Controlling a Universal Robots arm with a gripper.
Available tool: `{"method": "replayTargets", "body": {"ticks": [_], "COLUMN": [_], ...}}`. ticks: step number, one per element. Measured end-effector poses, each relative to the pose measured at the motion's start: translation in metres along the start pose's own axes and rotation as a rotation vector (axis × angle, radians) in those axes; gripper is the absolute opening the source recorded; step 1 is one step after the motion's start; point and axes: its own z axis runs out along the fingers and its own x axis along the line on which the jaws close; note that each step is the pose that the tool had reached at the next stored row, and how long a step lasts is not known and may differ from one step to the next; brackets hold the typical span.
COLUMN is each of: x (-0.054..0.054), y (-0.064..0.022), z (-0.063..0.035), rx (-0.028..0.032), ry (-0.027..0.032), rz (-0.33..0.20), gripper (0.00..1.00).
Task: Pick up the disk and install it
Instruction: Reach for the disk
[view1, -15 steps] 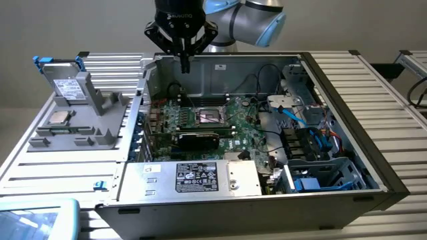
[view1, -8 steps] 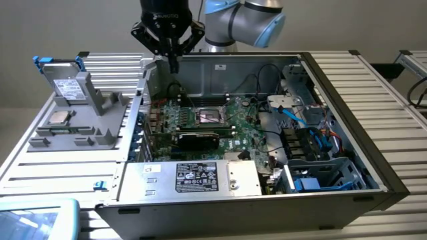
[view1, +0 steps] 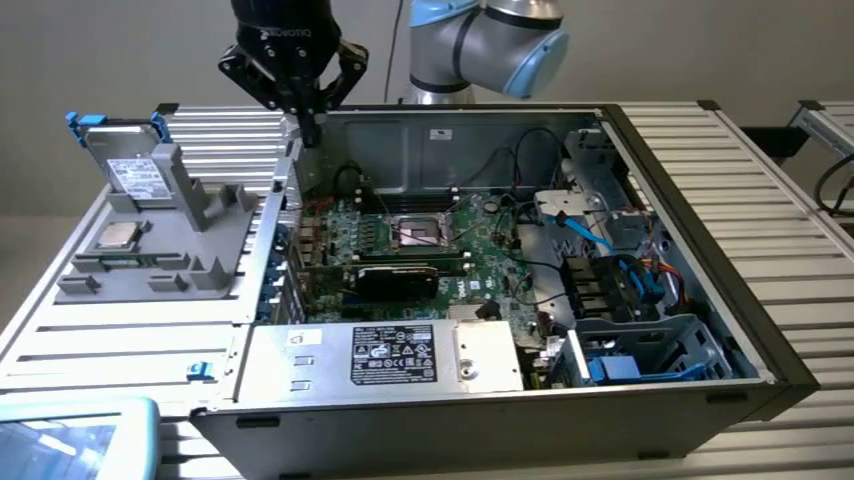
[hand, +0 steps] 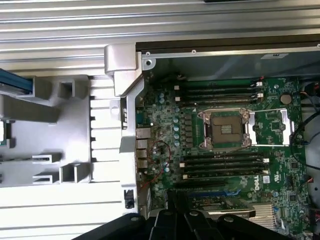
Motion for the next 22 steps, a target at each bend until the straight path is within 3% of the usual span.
{"method": "replayTargets", "body": {"ticks": [22], "x": [0.100], "y": [-0.0066], "z": [0.0005], "rx": [0.0000], "ry": [0.0000], "rz": [0.000], "gripper": [0.11]}}
